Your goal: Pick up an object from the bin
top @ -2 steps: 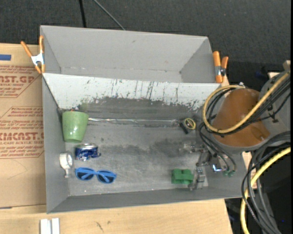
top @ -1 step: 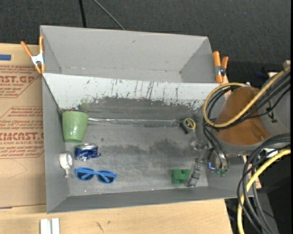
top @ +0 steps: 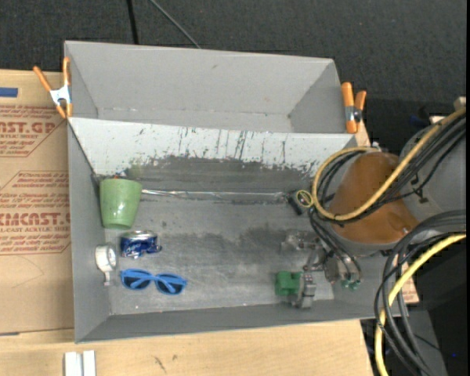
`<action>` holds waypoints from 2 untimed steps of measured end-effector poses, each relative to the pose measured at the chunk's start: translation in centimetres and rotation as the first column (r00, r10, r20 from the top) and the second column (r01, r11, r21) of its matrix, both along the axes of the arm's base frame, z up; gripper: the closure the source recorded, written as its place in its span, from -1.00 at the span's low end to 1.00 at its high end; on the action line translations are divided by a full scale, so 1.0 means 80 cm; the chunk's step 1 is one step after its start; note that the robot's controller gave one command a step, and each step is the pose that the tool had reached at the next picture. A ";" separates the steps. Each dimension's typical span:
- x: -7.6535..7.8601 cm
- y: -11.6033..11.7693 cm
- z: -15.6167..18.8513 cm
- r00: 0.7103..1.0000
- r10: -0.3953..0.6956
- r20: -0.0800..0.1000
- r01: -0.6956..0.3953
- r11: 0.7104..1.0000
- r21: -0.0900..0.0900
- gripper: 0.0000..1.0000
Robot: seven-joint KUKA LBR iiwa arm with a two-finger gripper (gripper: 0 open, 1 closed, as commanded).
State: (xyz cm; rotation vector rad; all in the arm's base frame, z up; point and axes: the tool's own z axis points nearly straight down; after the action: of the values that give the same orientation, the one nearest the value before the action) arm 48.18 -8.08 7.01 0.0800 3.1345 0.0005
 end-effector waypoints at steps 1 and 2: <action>-0.001 -0.040 0.000 0.961 -0.275 -0.004 0.275 0.961 0.000 -1.00; 0.000 -0.039 0.000 0.962 -0.273 -0.004 0.273 0.962 0.000 1.00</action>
Offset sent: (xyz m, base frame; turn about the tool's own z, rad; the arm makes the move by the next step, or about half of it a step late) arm -0.0009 -0.0322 -0.0001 0.2781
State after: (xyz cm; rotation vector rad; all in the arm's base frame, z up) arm 48.16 -11.23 7.02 0.5119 3.0974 -0.0005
